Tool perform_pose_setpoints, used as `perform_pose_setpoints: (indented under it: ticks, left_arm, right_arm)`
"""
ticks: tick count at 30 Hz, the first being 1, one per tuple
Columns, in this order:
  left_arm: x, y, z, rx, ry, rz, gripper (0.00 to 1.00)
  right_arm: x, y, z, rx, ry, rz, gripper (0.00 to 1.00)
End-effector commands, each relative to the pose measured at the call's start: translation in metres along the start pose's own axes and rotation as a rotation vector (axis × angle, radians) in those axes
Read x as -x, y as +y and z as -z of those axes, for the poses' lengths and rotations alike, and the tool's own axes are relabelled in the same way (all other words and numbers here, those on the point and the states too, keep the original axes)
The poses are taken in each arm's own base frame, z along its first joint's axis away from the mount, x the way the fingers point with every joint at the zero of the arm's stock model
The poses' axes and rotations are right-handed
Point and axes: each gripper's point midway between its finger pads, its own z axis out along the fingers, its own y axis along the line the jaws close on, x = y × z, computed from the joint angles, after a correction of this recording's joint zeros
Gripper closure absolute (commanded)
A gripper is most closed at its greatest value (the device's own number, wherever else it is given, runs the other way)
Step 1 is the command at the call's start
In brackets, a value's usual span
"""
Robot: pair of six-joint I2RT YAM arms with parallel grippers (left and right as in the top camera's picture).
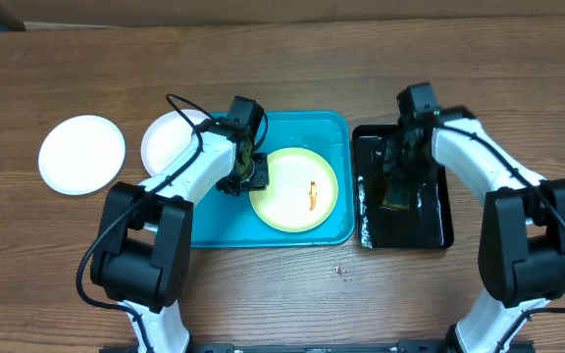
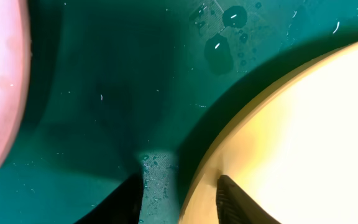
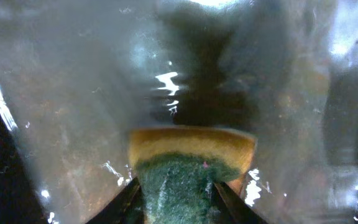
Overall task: Clean dirty plates on tray and stack at the side
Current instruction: 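Grasp the green sponge in the black tray with the right gripper and lift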
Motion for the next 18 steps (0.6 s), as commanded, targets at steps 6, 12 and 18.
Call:
perform_pose_setpoints:
  ticks: [6, 12, 18]
  left_arm:
    - [0.013, 0.000, 0.000, 0.002, -0.035, -0.023, 0.45]
    - [0.027, -0.006, 0.000, -0.022, -0.091, -0.026, 0.56]
    - [0.020, -0.009, -0.001, -0.016, -0.071, -0.038, 0.66]
  right_arm:
    - [0.011, 0.020, 0.022, 0.092, -0.003, 0.046, 0.45]
    - [0.005, 0.017, 0.044, 0.066, 0.047, 0.051, 0.36]
    - [-0.016, 0.003, 0.032, 0.009, 0.110, 0.043, 0.37]
